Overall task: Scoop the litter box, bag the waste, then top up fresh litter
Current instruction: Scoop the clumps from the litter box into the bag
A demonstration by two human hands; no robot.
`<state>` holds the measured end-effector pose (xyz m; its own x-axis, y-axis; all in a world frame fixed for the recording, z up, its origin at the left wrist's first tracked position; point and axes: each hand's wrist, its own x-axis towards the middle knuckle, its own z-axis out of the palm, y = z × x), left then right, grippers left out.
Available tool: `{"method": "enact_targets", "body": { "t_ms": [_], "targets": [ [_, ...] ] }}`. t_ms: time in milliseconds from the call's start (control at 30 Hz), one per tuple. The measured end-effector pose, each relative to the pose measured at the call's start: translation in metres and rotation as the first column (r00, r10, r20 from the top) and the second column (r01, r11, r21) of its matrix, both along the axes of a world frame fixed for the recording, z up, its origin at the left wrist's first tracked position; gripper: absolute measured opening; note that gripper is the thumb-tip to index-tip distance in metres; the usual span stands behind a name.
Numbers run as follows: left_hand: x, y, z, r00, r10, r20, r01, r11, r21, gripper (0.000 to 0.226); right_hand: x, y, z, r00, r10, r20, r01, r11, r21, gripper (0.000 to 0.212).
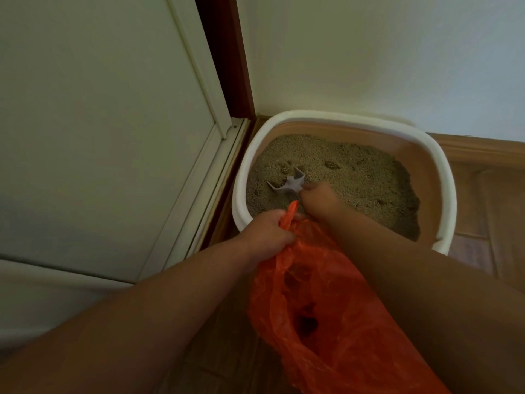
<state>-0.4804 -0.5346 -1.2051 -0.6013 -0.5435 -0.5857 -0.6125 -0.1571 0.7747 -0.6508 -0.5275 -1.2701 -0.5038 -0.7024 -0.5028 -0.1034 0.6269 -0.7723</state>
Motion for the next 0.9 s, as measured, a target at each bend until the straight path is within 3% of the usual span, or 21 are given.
{"method": "enact_targets", "body": {
  "t_ms": [200,367,633,833,900],
  "targets": [
    [0.000,0.002,-0.001,1.000,0.010,-0.007,-0.010,1.000,0.029,0.051,-0.002,0.032,-0.003,1.000,-0.007,0.020,0.009,0.995,-0.098,0.038],
    [-0.002,0.002,-0.001,1.000,0.025,0.007,-0.025,0.999,0.041,0.049,-0.035,0.073,0.012,0.987,-0.043,0.155,0.060,0.992,-0.107,0.031],
    [-0.005,0.002,0.003,0.999,0.013,0.033,-0.014,0.999,0.034,0.048,-0.081,0.116,0.032,0.980,-0.072,0.184,0.102,0.982,-0.161,0.029],
    [-0.003,0.006,0.005,0.999,0.026,0.024,-0.026,1.000,0.012,0.048,-0.079,0.115,0.036,0.995,-0.091,0.038,0.094,0.992,-0.084,0.033],
    [-0.003,0.007,0.006,0.999,0.022,0.024,-0.022,1.000,0.011,0.048,-0.079,0.112,0.033,0.998,-0.056,-0.035,0.056,0.998,-0.007,0.025]
  ]
}}
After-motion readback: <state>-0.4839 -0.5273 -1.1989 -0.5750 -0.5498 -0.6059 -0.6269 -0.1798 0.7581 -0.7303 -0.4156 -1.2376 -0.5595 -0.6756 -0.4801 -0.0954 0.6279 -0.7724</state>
